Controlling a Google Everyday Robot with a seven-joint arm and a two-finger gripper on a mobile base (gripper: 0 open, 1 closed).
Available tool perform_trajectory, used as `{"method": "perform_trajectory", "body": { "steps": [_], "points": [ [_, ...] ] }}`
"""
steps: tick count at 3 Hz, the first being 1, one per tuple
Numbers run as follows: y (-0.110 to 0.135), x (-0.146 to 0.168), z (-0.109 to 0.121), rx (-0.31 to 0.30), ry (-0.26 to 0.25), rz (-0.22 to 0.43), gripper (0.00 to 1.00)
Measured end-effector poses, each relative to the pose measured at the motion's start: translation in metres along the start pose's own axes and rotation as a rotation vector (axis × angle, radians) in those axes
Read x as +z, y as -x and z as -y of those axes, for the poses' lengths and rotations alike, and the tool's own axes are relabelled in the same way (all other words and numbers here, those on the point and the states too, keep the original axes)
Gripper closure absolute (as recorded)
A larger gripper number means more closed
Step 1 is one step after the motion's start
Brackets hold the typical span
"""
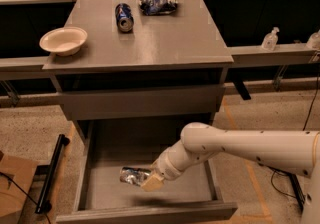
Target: Place redbull can into middle drawer
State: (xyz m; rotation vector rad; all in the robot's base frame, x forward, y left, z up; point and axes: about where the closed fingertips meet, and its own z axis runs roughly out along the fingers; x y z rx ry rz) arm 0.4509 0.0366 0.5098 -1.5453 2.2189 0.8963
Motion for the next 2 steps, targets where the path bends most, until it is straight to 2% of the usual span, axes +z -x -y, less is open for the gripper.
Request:
{"method": "perform_trajectory", "body": {
  "steps": [1,2],
  "points": [
    [-0.022,0.058,0.001,0.017,0.049,0.024,1.00],
    [-0.038,0.108,0.008,0.044,0.099,0.032,0.82]
  ]
}}
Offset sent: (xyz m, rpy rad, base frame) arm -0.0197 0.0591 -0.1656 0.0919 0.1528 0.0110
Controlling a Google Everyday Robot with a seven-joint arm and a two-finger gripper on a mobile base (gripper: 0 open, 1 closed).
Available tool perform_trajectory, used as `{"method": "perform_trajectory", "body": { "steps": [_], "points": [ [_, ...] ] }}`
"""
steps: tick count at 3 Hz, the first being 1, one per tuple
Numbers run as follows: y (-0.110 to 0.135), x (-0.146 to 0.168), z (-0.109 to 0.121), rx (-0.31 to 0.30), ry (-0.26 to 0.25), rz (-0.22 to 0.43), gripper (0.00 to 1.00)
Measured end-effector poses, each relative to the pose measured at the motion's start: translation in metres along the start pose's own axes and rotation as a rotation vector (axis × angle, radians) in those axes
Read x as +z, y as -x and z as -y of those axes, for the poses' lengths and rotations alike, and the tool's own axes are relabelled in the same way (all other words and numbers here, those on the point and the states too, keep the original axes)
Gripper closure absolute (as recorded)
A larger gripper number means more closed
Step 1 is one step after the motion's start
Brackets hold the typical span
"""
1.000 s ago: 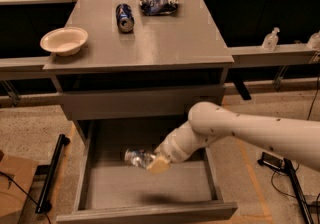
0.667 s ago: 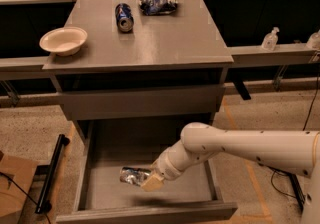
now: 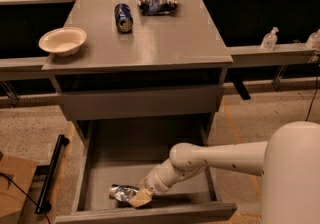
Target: Place redbull can into middle drawer
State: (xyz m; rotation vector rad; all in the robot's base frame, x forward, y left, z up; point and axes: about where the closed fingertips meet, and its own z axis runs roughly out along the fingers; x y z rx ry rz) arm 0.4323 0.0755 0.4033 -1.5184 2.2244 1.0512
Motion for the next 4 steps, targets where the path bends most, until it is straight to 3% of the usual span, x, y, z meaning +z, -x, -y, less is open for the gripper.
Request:
{"method": "perform_trajectory", "body": {
  "steps": [1,3,4],
  "points": [
    [0.002,-0.001,-0.001,0.002,0.003,0.001,0.59],
    [0.005,0.016,0.034,0.039,-0.056,0.049,0.12],
    [0.010,0.016,0.043,0.043,-0.080,0.075,0.00]
  ]
}}
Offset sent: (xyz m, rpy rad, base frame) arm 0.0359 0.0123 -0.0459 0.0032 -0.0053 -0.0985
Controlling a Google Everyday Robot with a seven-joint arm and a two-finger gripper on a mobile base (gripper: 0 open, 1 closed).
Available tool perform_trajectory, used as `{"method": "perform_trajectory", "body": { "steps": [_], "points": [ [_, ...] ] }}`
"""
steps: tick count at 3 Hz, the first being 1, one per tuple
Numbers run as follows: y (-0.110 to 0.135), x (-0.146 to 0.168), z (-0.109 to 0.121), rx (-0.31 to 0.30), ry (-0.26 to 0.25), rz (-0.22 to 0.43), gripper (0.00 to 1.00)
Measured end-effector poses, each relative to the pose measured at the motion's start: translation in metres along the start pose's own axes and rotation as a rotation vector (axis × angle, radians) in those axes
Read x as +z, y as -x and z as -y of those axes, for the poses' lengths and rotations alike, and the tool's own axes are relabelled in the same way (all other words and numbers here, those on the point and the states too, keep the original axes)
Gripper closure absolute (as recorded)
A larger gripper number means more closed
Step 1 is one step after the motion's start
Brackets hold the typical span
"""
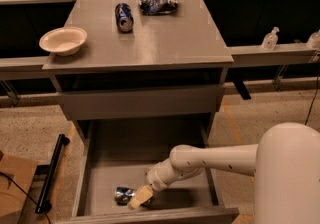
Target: Place redbull can into middle drawer
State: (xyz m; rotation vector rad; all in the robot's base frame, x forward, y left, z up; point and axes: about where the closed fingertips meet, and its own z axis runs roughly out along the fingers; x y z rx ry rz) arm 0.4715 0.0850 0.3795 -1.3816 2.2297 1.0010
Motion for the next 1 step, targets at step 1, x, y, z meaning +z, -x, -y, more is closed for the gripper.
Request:
{"method": "perform_trajectory", "body": {
  "steps": [1],
  "points": [
    [0.0194,-0.0184,0.0043,-0.030,-0.048,0.051,0.00]
  ]
}}
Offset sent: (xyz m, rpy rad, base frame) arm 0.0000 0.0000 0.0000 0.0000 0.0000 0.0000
